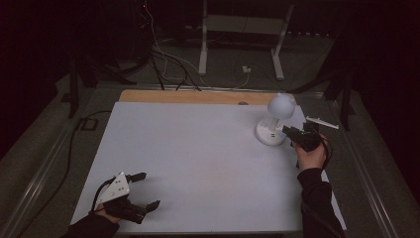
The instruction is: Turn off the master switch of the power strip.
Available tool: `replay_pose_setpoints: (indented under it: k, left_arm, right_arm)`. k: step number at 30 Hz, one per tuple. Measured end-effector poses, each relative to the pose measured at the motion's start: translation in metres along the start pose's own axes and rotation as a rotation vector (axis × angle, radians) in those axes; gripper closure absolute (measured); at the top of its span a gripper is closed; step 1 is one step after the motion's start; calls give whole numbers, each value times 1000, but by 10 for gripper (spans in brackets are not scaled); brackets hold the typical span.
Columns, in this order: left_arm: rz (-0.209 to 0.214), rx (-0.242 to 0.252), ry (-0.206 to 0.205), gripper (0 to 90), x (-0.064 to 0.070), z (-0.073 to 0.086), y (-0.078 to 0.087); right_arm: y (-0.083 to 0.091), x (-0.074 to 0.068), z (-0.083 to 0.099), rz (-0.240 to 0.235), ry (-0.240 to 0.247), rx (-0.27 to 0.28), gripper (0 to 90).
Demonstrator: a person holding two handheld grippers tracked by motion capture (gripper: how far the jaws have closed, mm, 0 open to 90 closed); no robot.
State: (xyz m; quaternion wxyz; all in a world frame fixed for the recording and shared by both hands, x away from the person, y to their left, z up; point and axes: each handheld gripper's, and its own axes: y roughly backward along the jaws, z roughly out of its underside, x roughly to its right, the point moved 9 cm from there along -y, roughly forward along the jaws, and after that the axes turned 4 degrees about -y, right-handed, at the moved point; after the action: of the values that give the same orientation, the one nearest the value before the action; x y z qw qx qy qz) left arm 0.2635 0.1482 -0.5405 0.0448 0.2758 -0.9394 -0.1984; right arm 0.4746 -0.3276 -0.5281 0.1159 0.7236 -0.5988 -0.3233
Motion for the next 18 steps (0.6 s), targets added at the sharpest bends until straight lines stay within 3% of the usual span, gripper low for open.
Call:
replay_pose_setpoints:
  k: [7,11,18]
  left_arm:
    - [0,-1,1,3,0,0,0]
    - [-2,0,3,3,0,0,0]
    - [-3,-2,2,3,-1,0,0]
  right_arm:
    - [0,0,-2,22,4,1,832]
    - [0,-2,-3,18,8,-4,889]
    - [-2,-5,-4,1,24,-19,900]
